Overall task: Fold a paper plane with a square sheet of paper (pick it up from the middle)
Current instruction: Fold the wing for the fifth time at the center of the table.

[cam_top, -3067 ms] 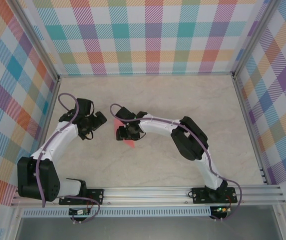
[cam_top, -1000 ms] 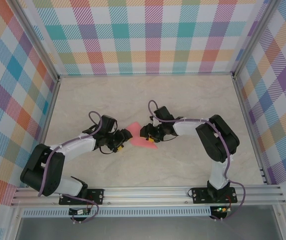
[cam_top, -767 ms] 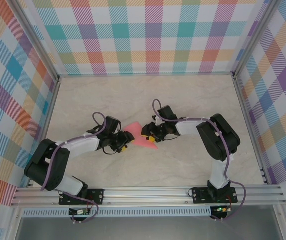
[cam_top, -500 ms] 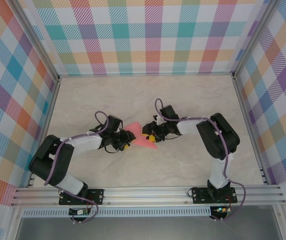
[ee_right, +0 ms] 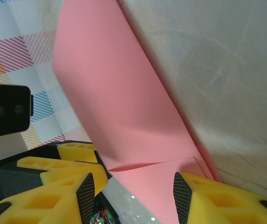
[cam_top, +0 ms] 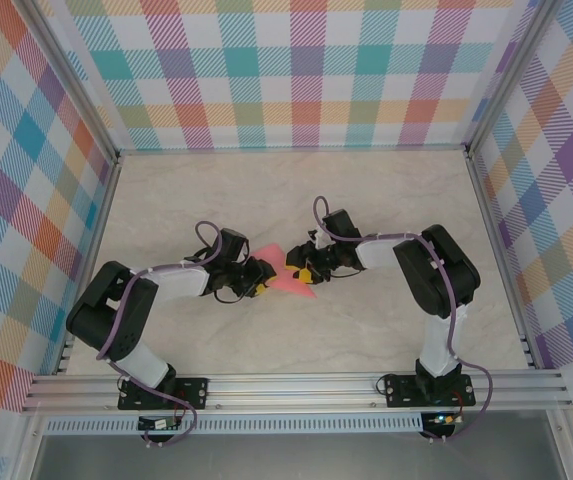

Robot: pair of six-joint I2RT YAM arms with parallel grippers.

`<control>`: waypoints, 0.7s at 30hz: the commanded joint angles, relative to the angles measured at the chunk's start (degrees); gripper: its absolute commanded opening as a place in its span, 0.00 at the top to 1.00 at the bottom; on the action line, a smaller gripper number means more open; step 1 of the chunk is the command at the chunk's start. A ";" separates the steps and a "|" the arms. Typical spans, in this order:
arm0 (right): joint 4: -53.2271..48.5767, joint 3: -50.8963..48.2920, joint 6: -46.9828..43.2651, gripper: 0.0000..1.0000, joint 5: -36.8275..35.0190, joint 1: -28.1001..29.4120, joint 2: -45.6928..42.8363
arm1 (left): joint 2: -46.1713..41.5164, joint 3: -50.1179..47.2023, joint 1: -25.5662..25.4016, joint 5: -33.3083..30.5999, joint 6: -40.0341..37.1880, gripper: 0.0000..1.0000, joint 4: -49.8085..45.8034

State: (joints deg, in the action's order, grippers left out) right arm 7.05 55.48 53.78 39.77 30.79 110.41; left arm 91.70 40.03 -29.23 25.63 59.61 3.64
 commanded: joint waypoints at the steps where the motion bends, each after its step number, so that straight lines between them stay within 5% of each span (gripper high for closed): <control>1: 1.08 -1.86 0.52 0.46 -0.92 -0.37 1.42 | 0.76 0.70 -0.82 2.85 1.38 0.71 4.25; 10: -2.95 -1.70 -15.84 0.36 -9.02 -0.29 -8.05 | 0.68 2.01 -0.82 2.32 1.12 0.95 1.18; 21: 6.83 -13.01 -53.20 0.33 -31.03 9.94 -22.96 | -0.86 5.04 -0.82 1.80 1.55 0.98 -3.97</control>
State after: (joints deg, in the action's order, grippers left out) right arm 8.88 45.93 15.92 15.64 38.20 88.99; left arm 91.88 43.42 -29.23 27.18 60.86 2.59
